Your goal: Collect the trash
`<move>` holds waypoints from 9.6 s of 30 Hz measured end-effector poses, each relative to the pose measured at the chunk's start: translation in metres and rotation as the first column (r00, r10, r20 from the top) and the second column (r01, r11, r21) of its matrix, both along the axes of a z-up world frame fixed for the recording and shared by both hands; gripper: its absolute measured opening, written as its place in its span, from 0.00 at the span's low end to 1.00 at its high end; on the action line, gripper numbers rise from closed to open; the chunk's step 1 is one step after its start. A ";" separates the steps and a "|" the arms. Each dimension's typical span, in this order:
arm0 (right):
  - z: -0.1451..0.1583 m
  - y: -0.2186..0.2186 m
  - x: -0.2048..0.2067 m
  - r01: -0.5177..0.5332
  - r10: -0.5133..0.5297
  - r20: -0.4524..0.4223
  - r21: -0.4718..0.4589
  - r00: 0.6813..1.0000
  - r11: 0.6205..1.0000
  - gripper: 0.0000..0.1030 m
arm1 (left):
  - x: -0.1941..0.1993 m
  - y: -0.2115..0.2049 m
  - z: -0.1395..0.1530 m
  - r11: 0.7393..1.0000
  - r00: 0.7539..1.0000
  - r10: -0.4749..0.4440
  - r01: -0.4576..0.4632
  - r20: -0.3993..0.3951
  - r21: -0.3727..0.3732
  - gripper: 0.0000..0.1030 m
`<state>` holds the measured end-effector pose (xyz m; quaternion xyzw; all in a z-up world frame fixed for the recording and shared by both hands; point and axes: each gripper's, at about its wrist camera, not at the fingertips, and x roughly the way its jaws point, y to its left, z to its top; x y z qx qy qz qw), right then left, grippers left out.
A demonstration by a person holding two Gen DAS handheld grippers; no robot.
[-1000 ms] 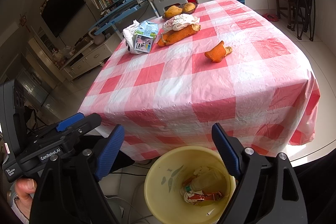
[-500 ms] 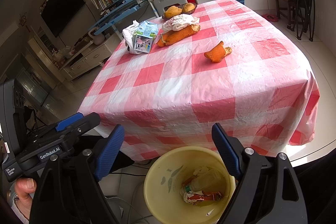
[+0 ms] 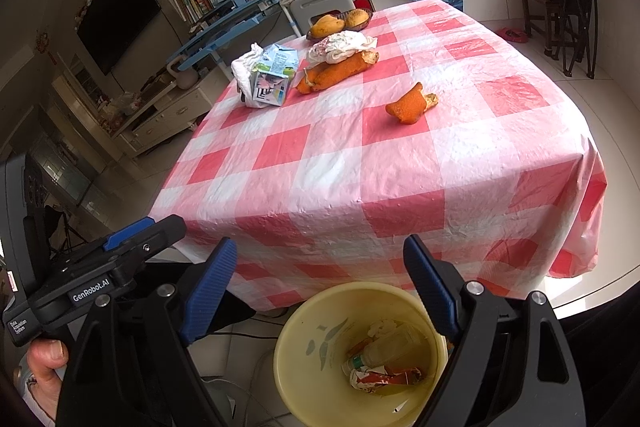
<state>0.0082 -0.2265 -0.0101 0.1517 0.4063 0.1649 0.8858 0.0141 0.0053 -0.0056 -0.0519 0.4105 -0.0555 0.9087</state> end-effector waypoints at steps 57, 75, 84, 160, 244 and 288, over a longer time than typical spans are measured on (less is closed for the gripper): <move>0.004 -0.005 0.102 0.076 -0.073 0.059 -0.047 0.996 0.996 0.18 | 0.165 0.046 0.039 0.957 0.991 0.099 -0.070 0.089 -0.282 0.04; 0.021 -0.015 0.085 0.058 -0.065 0.081 0.082 0.995 0.995 0.17 | 0.087 0.021 0.034 0.966 0.996 -0.009 0.032 0.092 -0.255 0.04; 0.026 0.008 0.053 -0.060 0.057 0.071 0.045 0.996 0.997 0.17 | 0.056 0.021 0.031 0.965 0.997 -0.015 0.034 0.075 -0.260 0.04; 0.015 0.005 -0.020 0.004 -0.002 0.100 -0.016 0.995 1.000 0.78 | -0.014 -0.005 -0.015 0.992 0.997 -0.059 0.053 -0.054 -0.115 0.63; -0.001 0.022 0.218 -0.280 0.232 -0.182 -0.317 0.956 0.906 0.50 | 0.189 -0.005 -0.011 0.995 0.989 -0.078 0.068 -0.126 -0.078 0.45; 0.006 0.029 0.199 -0.283 0.265 -0.102 -0.255 0.959 0.925 0.19 | 0.202 -0.018 -0.013 0.994 0.996 -0.039 0.031 -0.080 -0.103 0.53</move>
